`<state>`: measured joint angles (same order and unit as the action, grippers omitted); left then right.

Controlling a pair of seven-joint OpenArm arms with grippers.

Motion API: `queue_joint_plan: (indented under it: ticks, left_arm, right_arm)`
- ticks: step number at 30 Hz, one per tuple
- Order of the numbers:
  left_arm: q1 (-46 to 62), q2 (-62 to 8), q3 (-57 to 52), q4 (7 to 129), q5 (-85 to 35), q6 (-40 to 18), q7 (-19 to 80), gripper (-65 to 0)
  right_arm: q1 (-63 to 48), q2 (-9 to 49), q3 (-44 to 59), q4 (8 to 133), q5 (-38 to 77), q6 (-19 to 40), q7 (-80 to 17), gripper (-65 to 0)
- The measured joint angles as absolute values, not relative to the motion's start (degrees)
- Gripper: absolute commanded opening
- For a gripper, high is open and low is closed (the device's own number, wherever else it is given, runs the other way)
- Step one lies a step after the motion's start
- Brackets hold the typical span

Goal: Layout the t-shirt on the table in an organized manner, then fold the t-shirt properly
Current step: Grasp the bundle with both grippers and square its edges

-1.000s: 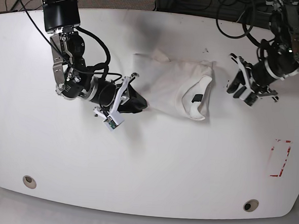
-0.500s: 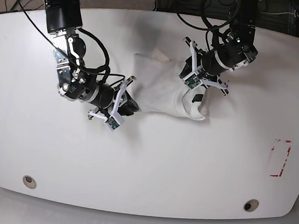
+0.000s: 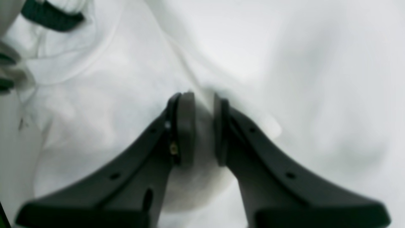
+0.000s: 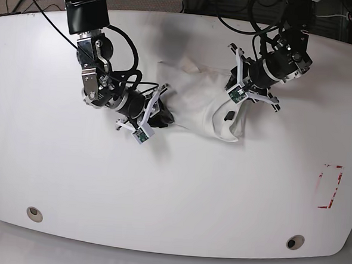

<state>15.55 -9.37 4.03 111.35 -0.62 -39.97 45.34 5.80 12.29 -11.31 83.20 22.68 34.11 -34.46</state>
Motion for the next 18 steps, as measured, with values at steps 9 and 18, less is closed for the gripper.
queue_joint_plan:
  ticks: [9,18]
  left_arm:
    - [13.10,-12.67,4.32,100.09,-1.19,-40.10,43.81,-55.3]
    - [6.96,-12.73,4.49,93.12,-3.27,-40.36,41.19,-55.1]
  right_arm:
    - [3.01,12.38,-11.29,78.89,23.33,34.35,-26.79,-55.5]
    - [-2.46,14.20,-11.20,83.24,23.97,34.26,-25.71,-55.6]
